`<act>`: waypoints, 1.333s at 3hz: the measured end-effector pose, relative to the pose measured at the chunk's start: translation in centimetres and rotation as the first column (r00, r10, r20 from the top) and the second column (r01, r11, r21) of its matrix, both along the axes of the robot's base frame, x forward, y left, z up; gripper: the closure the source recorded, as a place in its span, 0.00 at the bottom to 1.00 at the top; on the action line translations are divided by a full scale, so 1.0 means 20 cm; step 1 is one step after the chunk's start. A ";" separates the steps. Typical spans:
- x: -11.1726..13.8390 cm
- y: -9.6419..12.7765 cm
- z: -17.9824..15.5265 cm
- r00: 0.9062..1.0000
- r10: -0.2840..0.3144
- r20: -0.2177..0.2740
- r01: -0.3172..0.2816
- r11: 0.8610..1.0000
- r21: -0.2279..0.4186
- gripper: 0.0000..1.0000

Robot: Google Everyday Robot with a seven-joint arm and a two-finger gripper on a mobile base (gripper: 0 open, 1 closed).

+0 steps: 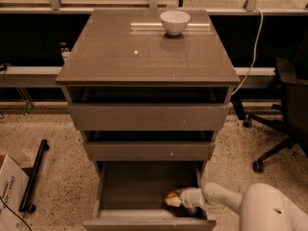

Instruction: Place orange into bottom drawer

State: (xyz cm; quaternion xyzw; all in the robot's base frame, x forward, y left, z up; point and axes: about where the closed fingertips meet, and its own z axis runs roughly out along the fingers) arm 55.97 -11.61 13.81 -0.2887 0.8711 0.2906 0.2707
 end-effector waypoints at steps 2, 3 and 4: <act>0.01 0.05 -0.03 1.000 0.005 -0.001 -0.005 1.000 -0.008 0.31; 0.01 0.06 -0.03 1.000 0.007 -0.003 -0.007 1.000 -0.006 0.08; 0.01 0.07 -0.04 1.000 0.009 -0.004 -0.009 1.000 -0.005 0.00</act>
Offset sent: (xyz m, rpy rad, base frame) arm 0.0033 0.0070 -0.0047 -0.0089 -0.0006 0.0024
